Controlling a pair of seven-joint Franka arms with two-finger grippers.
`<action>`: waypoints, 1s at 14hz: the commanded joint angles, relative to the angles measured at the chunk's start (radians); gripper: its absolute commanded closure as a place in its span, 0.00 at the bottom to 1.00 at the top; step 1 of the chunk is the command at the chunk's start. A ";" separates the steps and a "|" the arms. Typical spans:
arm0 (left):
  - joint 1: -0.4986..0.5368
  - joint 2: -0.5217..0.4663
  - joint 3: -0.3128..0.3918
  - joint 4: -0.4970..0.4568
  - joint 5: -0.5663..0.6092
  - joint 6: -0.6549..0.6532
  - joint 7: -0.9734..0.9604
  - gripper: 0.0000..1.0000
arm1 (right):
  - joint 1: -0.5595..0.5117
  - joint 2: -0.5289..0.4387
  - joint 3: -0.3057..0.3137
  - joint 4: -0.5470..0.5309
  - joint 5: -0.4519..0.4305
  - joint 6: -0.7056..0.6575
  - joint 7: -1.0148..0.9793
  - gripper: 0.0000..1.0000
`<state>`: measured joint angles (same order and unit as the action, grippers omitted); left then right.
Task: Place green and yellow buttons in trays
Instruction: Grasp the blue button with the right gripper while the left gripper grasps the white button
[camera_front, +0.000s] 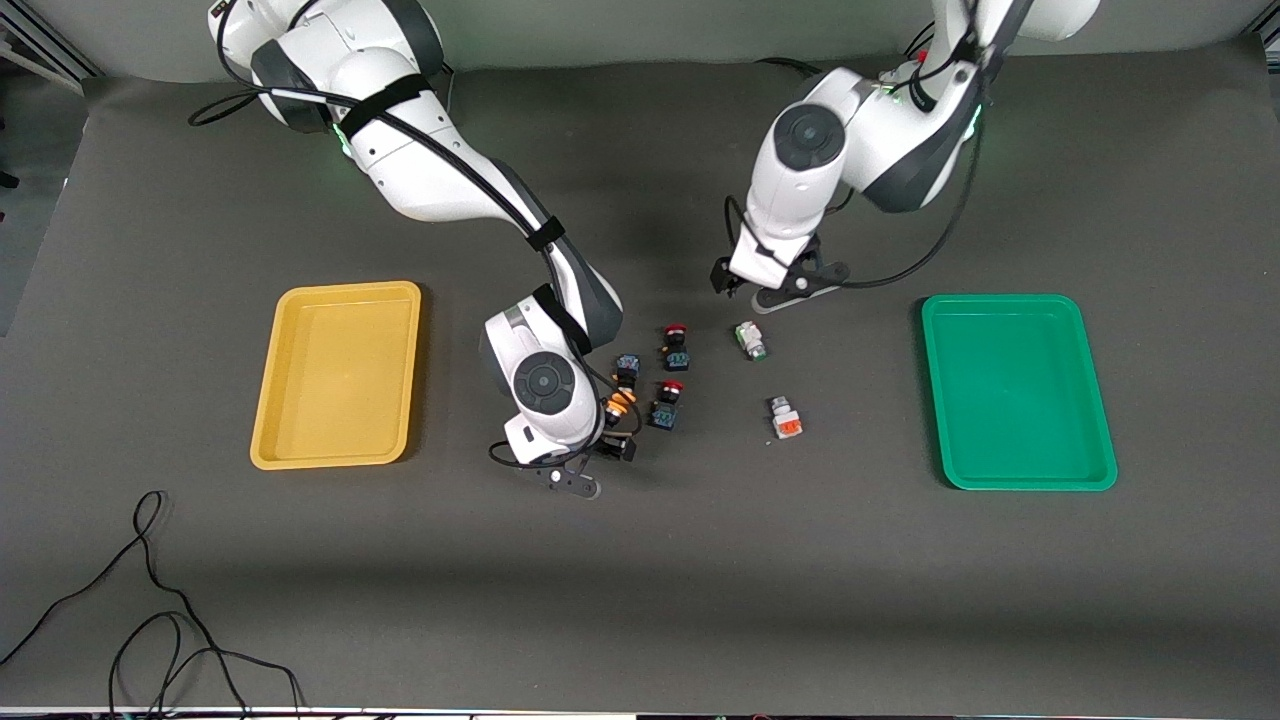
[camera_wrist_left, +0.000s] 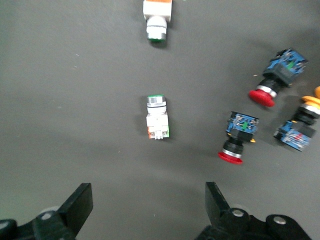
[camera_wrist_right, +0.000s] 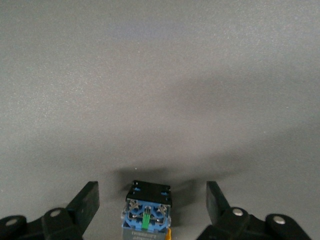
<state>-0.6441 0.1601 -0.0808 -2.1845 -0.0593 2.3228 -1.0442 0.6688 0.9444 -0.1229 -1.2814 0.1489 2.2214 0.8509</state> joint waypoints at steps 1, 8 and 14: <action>-0.017 0.114 0.016 0.002 0.025 0.116 -0.025 0.00 | 0.009 0.011 -0.009 0.025 0.014 -0.002 0.025 0.33; -0.006 0.254 0.029 0.012 0.085 0.244 -0.022 0.01 | 0.012 0.013 0.011 0.005 0.017 -0.003 0.016 0.48; -0.005 0.262 0.029 0.014 0.090 0.242 -0.026 0.72 | -0.040 -0.070 0.011 0.007 0.017 -0.109 -0.079 1.00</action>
<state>-0.6444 0.4119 -0.0565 -2.1872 0.0113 2.5662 -1.0449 0.6621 0.9363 -0.1126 -1.2727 0.1532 2.2005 0.8379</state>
